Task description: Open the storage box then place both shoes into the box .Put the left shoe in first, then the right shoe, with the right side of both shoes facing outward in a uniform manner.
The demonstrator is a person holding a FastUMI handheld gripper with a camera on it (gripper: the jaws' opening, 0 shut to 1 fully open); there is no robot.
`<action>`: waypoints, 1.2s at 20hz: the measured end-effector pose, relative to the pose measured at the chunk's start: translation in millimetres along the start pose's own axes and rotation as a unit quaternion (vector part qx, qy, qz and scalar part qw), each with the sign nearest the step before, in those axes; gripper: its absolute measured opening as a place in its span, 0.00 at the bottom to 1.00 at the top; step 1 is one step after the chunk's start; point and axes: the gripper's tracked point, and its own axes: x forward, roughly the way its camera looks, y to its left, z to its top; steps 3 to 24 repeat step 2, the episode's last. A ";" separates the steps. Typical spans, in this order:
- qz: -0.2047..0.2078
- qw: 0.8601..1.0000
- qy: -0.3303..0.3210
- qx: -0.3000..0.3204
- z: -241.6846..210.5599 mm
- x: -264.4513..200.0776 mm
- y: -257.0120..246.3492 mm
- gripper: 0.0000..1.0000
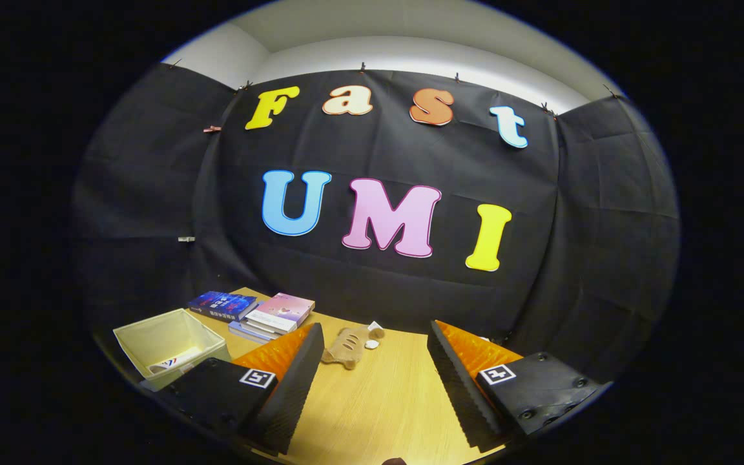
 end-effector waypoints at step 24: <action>0.003 1.000 -0.009 -0.008 8.1 -1.2 1.3 0.98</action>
